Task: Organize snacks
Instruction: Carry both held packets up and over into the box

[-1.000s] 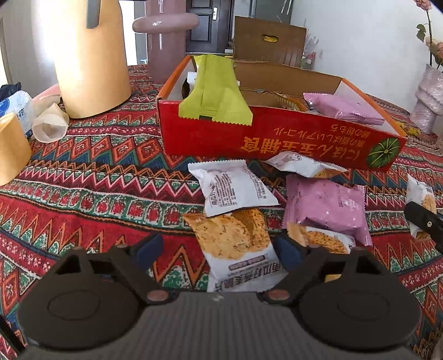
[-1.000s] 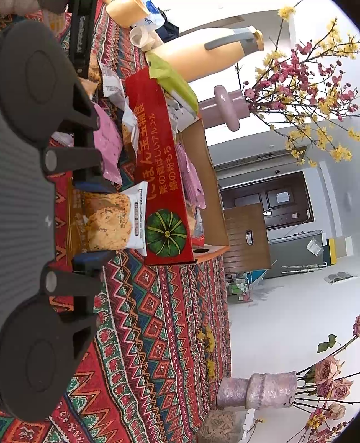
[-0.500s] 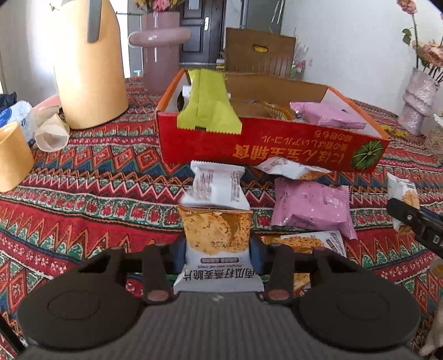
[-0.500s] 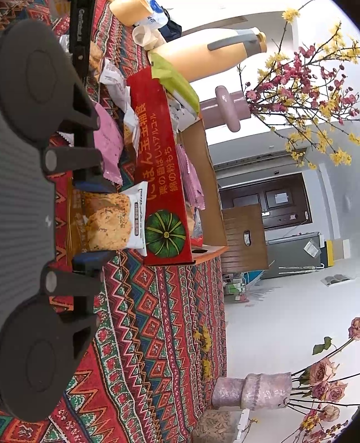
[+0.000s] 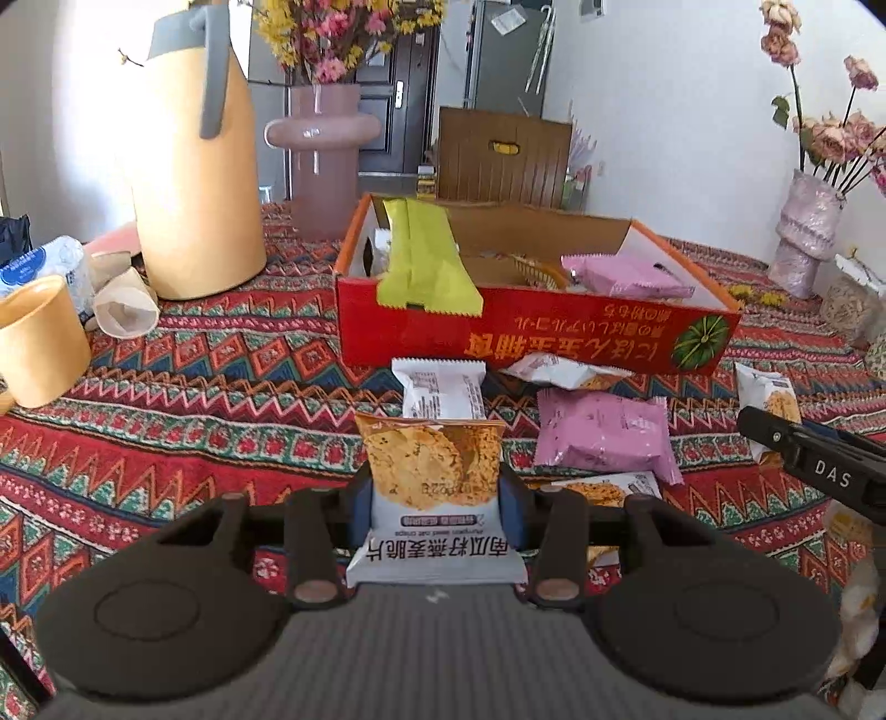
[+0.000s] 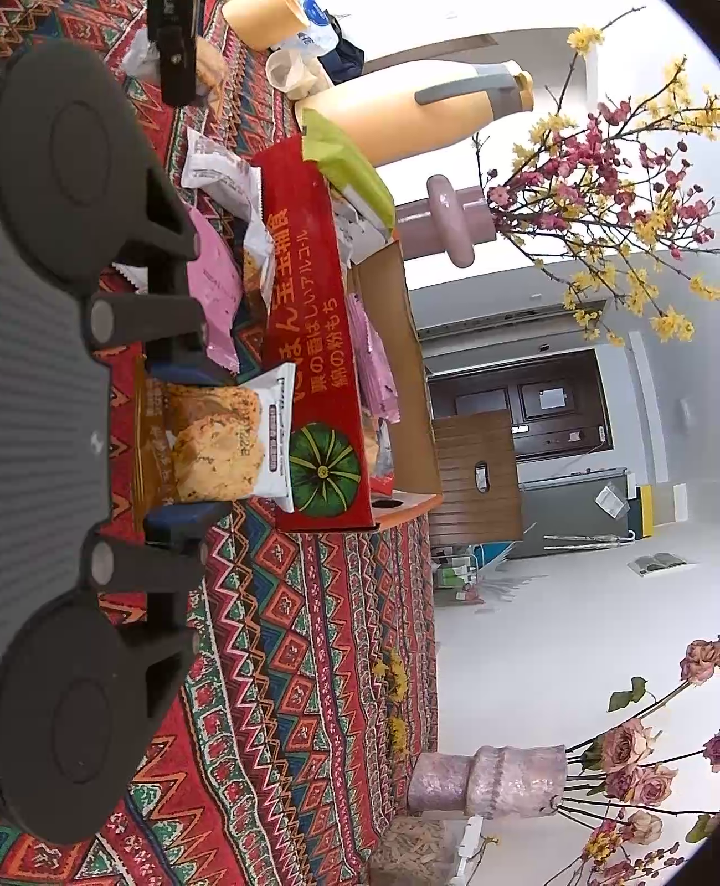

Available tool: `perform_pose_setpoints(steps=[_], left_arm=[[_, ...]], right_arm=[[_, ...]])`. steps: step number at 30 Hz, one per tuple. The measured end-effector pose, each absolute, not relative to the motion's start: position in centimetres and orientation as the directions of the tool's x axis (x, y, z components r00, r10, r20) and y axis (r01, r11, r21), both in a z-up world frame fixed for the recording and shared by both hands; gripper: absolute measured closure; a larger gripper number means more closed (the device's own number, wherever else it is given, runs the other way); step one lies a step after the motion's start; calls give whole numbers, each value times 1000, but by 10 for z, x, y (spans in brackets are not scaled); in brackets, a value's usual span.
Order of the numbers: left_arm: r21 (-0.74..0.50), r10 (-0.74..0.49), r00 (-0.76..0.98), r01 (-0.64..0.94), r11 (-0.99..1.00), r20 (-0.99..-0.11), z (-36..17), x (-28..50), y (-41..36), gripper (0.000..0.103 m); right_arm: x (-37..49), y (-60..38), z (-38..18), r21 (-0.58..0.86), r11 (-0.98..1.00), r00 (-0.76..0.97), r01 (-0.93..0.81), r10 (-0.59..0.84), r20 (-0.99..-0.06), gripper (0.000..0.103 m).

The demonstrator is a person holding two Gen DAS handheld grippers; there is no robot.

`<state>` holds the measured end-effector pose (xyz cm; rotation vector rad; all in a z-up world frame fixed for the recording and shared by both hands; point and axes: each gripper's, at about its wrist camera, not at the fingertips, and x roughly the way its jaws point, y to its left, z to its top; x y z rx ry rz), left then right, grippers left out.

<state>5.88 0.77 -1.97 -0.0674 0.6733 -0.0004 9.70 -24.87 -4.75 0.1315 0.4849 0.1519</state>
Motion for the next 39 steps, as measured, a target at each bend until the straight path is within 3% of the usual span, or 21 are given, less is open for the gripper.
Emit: perform_pose_setpoints(steps=[20,39], left_arm=[[-58,-21,882,-7,998,-470,46,76,2,59],[-98,-32,920,-7,995,-390,86,155,-6,59]], right_arm=[[94,-242,3,140,976,915,-168,207,-347,63],[178,-219,45,66,985,934,-161,173,-312,63]])
